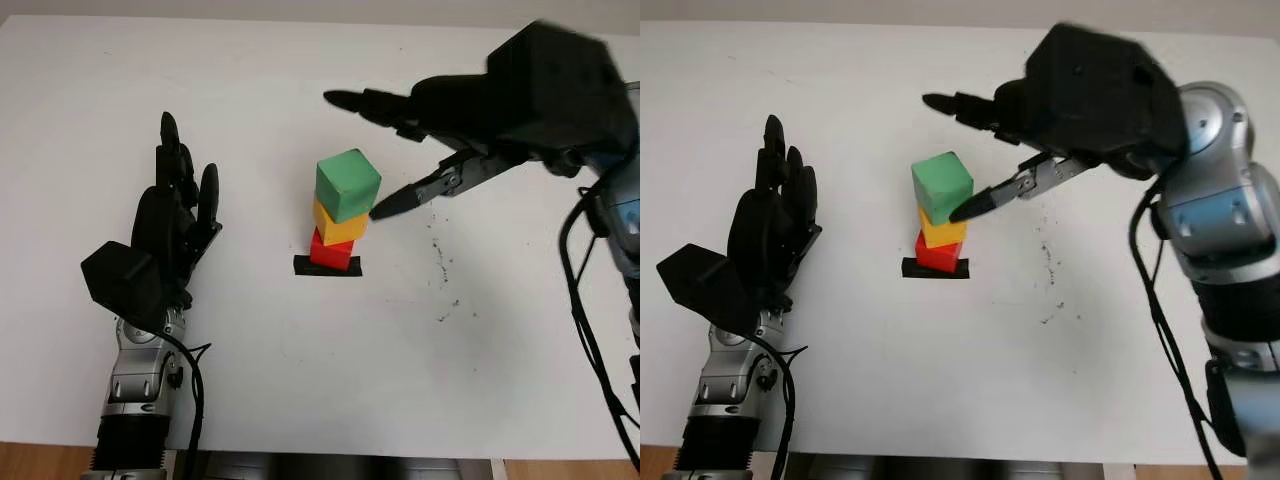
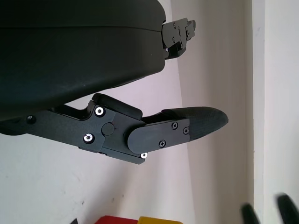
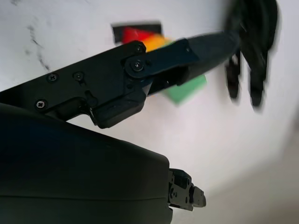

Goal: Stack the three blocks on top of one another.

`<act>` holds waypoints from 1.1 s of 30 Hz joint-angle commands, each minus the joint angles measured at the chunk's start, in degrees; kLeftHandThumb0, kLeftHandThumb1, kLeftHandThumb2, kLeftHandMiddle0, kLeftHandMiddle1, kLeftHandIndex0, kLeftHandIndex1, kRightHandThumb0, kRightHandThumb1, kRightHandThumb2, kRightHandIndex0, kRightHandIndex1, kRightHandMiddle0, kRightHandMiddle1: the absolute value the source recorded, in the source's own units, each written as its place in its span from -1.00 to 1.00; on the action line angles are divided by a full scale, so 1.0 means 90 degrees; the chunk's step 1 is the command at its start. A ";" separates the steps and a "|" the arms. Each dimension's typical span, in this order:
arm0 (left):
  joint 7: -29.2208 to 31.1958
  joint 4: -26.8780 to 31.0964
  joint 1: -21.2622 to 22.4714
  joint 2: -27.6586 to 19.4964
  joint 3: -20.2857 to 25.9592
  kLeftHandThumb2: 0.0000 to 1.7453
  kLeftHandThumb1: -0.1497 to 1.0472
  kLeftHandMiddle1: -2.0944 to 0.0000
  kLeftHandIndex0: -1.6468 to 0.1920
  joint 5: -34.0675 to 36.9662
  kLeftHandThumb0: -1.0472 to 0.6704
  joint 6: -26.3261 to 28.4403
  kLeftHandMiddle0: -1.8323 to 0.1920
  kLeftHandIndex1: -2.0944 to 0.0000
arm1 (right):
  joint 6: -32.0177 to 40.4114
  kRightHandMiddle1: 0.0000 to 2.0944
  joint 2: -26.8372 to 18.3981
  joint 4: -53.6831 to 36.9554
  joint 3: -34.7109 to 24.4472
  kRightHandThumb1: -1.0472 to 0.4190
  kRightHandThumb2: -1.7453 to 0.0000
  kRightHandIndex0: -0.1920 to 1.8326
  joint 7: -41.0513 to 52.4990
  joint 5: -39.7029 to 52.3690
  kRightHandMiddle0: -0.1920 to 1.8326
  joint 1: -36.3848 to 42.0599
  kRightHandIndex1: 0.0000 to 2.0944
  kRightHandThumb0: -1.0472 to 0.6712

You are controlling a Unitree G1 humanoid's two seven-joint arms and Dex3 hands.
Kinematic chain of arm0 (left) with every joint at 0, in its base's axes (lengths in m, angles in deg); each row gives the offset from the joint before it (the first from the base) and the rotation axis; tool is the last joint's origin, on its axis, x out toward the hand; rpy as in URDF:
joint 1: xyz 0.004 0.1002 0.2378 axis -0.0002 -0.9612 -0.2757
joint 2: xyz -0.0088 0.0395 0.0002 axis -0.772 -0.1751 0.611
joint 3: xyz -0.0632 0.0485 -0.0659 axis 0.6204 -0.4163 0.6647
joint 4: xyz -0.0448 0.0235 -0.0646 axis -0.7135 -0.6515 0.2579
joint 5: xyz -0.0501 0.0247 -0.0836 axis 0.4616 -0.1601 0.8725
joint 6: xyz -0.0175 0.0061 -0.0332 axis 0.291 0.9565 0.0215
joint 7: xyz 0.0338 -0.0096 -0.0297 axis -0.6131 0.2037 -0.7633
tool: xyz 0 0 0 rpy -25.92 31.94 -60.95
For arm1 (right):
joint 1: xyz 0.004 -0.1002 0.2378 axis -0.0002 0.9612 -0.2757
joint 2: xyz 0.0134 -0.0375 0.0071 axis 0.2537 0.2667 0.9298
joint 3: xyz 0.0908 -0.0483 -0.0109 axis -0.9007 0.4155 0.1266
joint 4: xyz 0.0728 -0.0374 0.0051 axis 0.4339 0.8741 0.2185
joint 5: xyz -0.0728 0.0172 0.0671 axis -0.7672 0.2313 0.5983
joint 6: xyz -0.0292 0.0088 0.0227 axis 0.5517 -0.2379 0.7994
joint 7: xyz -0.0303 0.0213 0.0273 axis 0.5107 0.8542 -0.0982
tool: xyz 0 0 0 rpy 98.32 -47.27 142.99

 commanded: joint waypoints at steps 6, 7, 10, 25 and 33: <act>0.0164 -0.0032 0.0072 -0.0058 0.0092 -0.34 1.00 1.00 1.00 0.0166 -0.61 -0.0043 1.00 1.00 | -0.0146 -1.00 0.0726 -0.0496 -0.1351 -1.00 0.29 -1.00 -0.1166 0.1013 -1.00 0.1284 -1.00 -0.76; 0.0185 -0.0036 0.0084 -0.0063 0.0097 -0.34 1.00 1.00 1.00 0.0170 -0.61 -0.0035 1.00 1.00 | -0.0230 -1.00 0.0769 -0.0519 -0.1397 -1.00 0.28 -1.00 -0.1281 0.1071 -1.00 0.1407 -1.00 -0.75; 0.0198 -0.0071 0.0133 -0.0087 0.0113 -0.34 1.00 1.00 1.00 0.0145 -0.62 -0.0025 1.00 1.00 | -0.0371 -1.00 0.0913 -0.0468 -0.1541 -1.00 0.23 -1.00 -0.1584 0.1257 -1.00 0.1764 -1.00 -0.75; 0.0849 -0.0504 0.0486 -0.0341 0.0206 -0.31 1.00 1.00 1.00 0.0486 -0.61 -0.0310 1.00 1.00 | -0.0357 -1.00 0.2677 0.0069 -0.0952 -1.00 0.14 -1.00 -0.3880 0.1316 -1.00 0.2191 -1.00 -0.66; 0.1014 -0.0678 0.0733 -0.0314 0.0112 -0.31 1.00 1.00 1.00 0.0467 -0.62 -0.0399 1.00 1.00 | -0.0924 -1.00 0.3457 0.0952 -0.0697 -1.00 0.15 -1.00 -0.4141 0.1512 -1.00 0.1983 -1.00 -0.72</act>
